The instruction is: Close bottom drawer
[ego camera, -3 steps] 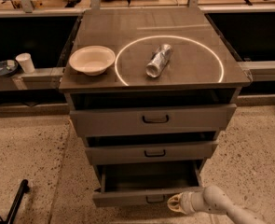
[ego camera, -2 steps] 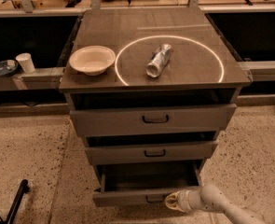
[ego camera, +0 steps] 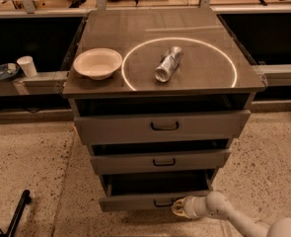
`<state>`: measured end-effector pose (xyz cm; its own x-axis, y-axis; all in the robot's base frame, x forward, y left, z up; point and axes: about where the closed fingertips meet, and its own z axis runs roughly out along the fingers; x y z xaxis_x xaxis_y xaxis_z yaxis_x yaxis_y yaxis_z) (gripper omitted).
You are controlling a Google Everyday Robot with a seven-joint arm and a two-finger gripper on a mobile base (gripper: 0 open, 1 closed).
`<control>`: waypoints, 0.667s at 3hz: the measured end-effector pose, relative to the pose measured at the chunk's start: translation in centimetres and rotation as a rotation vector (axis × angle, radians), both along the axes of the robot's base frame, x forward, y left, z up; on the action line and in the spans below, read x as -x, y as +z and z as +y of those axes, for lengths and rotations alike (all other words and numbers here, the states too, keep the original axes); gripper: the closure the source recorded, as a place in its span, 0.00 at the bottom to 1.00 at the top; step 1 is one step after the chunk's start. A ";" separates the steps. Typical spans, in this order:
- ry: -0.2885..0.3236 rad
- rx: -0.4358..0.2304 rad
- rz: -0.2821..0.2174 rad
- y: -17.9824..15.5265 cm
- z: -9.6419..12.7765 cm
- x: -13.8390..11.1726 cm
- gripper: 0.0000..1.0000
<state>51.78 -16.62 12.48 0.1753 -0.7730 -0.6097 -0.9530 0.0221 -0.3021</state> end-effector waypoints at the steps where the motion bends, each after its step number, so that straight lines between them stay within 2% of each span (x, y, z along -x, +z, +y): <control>1: -0.001 0.001 -0.001 0.0 0.0 -0.1 0.82; 2: -0.001 0.001 -0.001 0.0 0.0 -0.1 0.51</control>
Offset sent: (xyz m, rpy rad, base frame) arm 0.0012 -0.0005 -0.0002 -0.0008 -0.0010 -0.0014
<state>51.89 -16.67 12.46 0.1749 -0.7737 -0.6089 -0.9527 0.0231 -0.3031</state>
